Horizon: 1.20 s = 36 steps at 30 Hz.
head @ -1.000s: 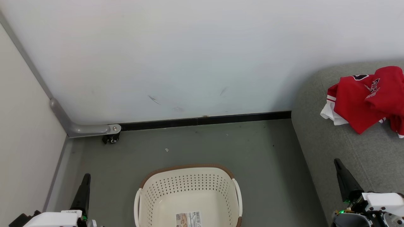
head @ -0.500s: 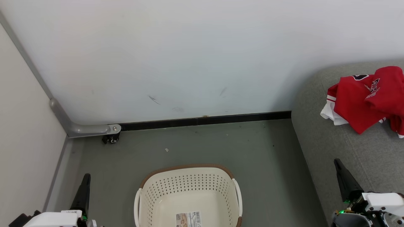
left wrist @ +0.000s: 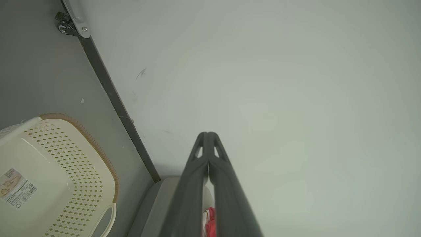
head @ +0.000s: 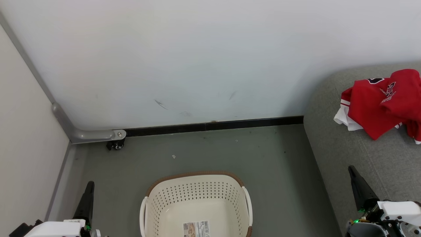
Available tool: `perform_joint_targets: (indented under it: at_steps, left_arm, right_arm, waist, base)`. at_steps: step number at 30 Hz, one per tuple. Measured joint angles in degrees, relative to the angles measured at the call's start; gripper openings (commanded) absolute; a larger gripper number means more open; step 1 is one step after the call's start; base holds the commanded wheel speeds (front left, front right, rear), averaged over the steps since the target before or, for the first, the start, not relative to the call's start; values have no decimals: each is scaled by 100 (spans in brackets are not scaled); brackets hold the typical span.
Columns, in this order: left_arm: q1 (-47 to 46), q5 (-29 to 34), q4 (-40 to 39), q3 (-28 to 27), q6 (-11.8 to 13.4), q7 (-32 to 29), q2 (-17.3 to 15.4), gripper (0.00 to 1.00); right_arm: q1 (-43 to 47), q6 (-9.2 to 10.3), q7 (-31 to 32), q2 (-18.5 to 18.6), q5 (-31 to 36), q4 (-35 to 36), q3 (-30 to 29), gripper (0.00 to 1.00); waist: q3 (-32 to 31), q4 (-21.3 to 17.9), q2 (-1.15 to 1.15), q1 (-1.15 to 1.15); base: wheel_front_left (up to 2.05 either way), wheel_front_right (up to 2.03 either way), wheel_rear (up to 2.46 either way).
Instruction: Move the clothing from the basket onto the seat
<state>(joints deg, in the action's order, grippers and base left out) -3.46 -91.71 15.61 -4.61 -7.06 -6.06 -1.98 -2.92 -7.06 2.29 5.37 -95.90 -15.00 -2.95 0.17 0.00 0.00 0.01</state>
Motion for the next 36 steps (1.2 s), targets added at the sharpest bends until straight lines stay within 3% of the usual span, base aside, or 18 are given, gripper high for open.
perform_joint_targets:
  at_steps: [36]
  left_arm:
    - [0,0,-1,-1,0,0,0,0]
  right_arm:
    - [-1,0,32,-11,7,-4,-16,0]
  waist:
    - [0,0,0,0]
  base:
    - [0,0,0]
